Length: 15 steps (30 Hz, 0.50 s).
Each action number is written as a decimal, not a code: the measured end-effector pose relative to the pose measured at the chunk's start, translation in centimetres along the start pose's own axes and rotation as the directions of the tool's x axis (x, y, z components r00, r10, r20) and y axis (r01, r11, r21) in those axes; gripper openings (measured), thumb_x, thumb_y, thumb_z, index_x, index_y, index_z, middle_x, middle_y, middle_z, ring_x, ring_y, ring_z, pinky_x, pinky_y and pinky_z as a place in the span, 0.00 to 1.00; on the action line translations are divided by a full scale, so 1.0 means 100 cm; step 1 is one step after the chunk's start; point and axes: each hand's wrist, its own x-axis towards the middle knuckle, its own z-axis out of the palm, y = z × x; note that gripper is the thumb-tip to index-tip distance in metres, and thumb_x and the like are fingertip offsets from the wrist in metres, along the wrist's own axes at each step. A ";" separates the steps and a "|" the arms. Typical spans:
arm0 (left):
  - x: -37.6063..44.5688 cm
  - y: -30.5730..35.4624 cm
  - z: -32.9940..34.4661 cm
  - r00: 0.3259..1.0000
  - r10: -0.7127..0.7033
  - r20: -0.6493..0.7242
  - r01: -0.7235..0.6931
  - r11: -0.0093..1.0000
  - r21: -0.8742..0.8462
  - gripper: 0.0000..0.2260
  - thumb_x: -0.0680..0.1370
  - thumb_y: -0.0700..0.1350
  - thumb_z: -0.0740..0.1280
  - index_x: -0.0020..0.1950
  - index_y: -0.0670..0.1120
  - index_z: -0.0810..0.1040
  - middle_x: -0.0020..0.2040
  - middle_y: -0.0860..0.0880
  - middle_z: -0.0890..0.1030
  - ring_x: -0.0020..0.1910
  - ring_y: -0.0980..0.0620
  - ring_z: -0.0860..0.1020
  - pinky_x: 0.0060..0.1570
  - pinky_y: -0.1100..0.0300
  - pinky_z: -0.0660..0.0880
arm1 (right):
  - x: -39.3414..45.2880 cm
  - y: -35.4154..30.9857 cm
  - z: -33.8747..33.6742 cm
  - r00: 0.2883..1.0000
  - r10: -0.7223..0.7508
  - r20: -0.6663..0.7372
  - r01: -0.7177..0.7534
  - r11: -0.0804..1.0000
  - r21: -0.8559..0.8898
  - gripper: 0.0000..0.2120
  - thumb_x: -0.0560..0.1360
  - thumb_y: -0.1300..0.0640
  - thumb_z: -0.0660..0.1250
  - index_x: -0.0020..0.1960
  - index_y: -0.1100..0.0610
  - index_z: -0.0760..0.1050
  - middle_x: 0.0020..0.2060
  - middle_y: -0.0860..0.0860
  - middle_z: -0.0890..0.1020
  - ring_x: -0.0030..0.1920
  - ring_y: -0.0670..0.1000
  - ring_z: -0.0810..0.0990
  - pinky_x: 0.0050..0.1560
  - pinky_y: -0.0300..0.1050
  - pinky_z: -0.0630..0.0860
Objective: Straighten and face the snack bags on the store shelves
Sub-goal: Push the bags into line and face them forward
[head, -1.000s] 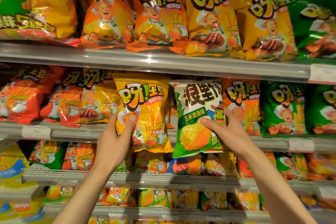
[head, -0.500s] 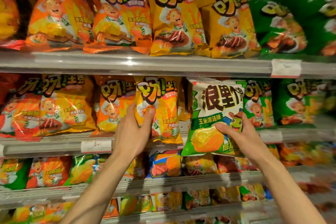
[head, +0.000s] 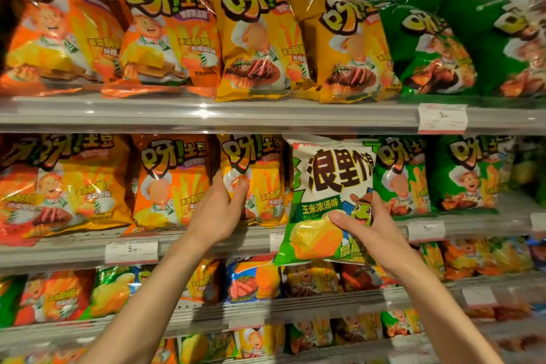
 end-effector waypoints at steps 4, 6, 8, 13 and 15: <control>0.004 0.002 -0.003 0.992 -0.093 0.085 0.079 0.983 0.165 0.37 0.84 0.62 0.52 0.83 0.41 0.41 0.36 0.46 0.80 0.36 0.46 0.81 0.36 0.50 0.77 | -0.003 -0.002 0.002 1.000 -0.001 -0.013 0.001 1.000 0.007 0.47 0.66 0.35 0.77 0.77 0.46 0.58 0.63 0.36 0.75 0.63 0.38 0.73 0.68 0.47 0.66; 0.007 0.003 -0.003 0.990 -0.104 0.094 0.088 0.983 0.159 0.38 0.84 0.62 0.52 0.82 0.41 0.37 0.32 0.46 0.78 0.34 0.45 0.81 0.36 0.49 0.77 | -0.006 -0.003 0.005 1.000 0.003 -0.020 -0.003 1.000 0.012 0.50 0.67 0.36 0.77 0.80 0.46 0.54 0.66 0.38 0.71 0.68 0.43 0.69 0.69 0.46 0.63; 0.008 0.005 -0.005 0.989 -0.103 0.109 0.090 0.989 0.121 0.38 0.84 0.61 0.54 0.83 0.42 0.38 0.39 0.43 0.82 0.42 0.44 0.83 0.45 0.48 0.79 | -0.009 -0.005 0.007 1.000 0.012 -0.023 -0.011 0.999 0.036 0.51 0.67 0.39 0.76 0.81 0.46 0.52 0.65 0.38 0.70 0.69 0.44 0.67 0.69 0.45 0.62; -0.008 -0.005 -0.017 0.999 -0.037 -0.015 0.035 0.991 -0.131 0.41 0.80 0.62 0.66 0.84 0.47 0.50 0.82 0.48 0.60 0.79 0.47 0.63 0.76 0.49 0.64 | -0.023 -0.007 0.017 0.998 0.046 -0.051 -0.042 0.996 0.082 0.50 0.66 0.39 0.78 0.80 0.49 0.56 0.65 0.42 0.74 0.66 0.47 0.72 0.67 0.46 0.66; -0.021 -0.012 -0.026 0.994 0.007 -0.112 -0.024 0.987 -0.159 0.36 0.79 0.60 0.68 0.81 0.47 0.60 0.79 0.49 0.67 0.76 0.49 0.67 0.74 0.50 0.67 | -0.030 -0.007 0.022 0.996 0.059 -0.066 -0.053 0.994 0.091 0.55 0.62 0.33 0.79 0.79 0.48 0.56 0.67 0.44 0.75 0.68 0.49 0.73 0.71 0.50 0.67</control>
